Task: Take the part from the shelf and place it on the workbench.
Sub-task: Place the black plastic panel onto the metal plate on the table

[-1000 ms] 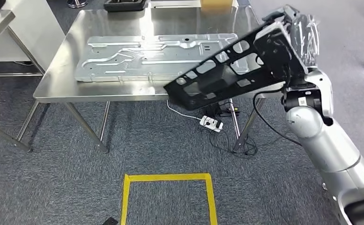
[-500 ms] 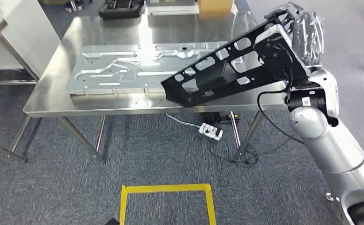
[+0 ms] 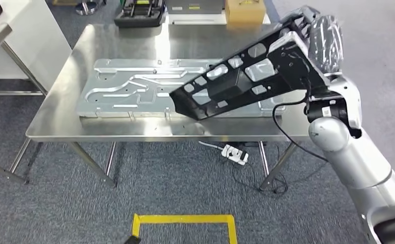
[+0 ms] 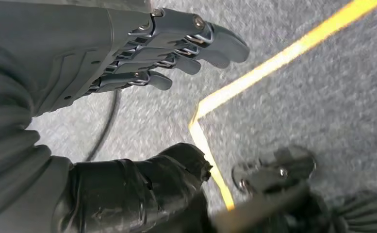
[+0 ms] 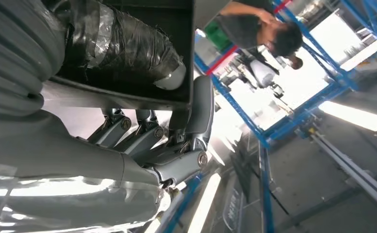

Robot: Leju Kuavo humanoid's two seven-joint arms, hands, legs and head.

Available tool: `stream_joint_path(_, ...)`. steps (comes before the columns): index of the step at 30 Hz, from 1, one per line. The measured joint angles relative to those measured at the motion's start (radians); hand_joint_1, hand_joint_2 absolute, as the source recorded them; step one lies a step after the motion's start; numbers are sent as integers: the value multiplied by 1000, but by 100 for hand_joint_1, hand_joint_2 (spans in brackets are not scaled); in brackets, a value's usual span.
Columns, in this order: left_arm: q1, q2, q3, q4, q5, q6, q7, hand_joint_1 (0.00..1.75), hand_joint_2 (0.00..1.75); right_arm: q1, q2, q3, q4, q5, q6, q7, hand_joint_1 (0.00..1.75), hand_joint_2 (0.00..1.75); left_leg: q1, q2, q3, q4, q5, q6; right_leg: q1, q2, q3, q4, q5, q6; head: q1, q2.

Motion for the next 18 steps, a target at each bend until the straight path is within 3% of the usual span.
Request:
stream_joint_path(3, -25, -31, 0, -2, 9, 17, 26, 0, 175, -27, 23, 10, 16, -3, -6, -13, 175, 175, 0, 1, -3, 27, -3, -17, 0, 0, 18, -9, -7, -21, 2, 0)
stream_joint_path(4, -36, -39, 0, -3, 11, 22, 34, 0, 175, -37, 32, 13, 23, -4, -8, -18, 175, 175, 2, 2, -21, 59, 0, -22, -1, -2, 27, -11, -13, -27, 0, 0)
stream_joint_path(6, -59, -58, 0, -4, 16, 32, 50, 0, 175, -61, 50, 22, 42, -7, -13, -26, 175, 175, 8, 5, -96, 169, -17, -34, -2, -4, 44, -13, -27, -37, -3, 0)
stream_joint_path(8, -74, -71, 0, -4, 20, 41, 65, 0, 175, -80, 69, 31, 62, -8, -16, -32, 175, 175, 14, 7, -186, 268, -68, -42, -1, -5, 63, -12, -45, -40, -5, 0)
stream_joint_path(9, -78, -76, 0, -4, 23, 46, 72, 0, 175, -87, 78, 35, 71, -8, -17, -34, 175, 175, 15, 8, -215, 281, -86, -44, -1, -4, 75, -12, -54, -40, -5, 0)
stream_joint_path(10, -83, -80, 0, -4, 26, 53, 79, 0, 175, -93, 85, 39, 80, -9, -17, -36, 175, 175, 16, 8, -228, 263, -84, -45, -2, -3, 87, -11, -65, -39, -5, 0)
stream_joint_path(11, -90, -84, 0, -4, 28, 60, 87, 0, 175, -101, 92, 42, 90, -9, -17, -36, 175, 175, 15, 9, -229, 216, -56, -43, -2, -3, 100, -10, -76, -38, -5, 0)
stream_joint_path(14, -108, -90, 0, -4, 29, 81, 108, 0, 175, -126, 108, 53, 121, -8, -21, -37, 175, 175, 10, 10, -201, 36, 117, -30, -2, -1, 129, -9, -103, -29, -5, 0)
stream_joint_path(15, -112, -92, 0, -4, 29, 87, 111, 0, 175, -133, 112, 56, 130, -8, -24, -37, 175, 175, 6, 10, -195, 9, 154, -25, -1, 1, 133, -11, -109, -24, -5, 0)
stream_joint_path(16, -116, -94, 0, -4, 30, 95, 112, 0, 175, -138, 115, 58, 138, -8, -28, -37, 175, 175, 3, 9, -193, 1, 170, -21, -1, 3, 134, -12, -113, -19, -5, 0)
stream_joint_path(18, -131, -98, 1, -3, 37, 112, 114, 0, 175, -150, 122, 59, 156, -6, -34, -39, 175, 175, 3, 9, -186, -4, 168, -12, -2, 4, 135, -16, -122, -9, -5, 0)
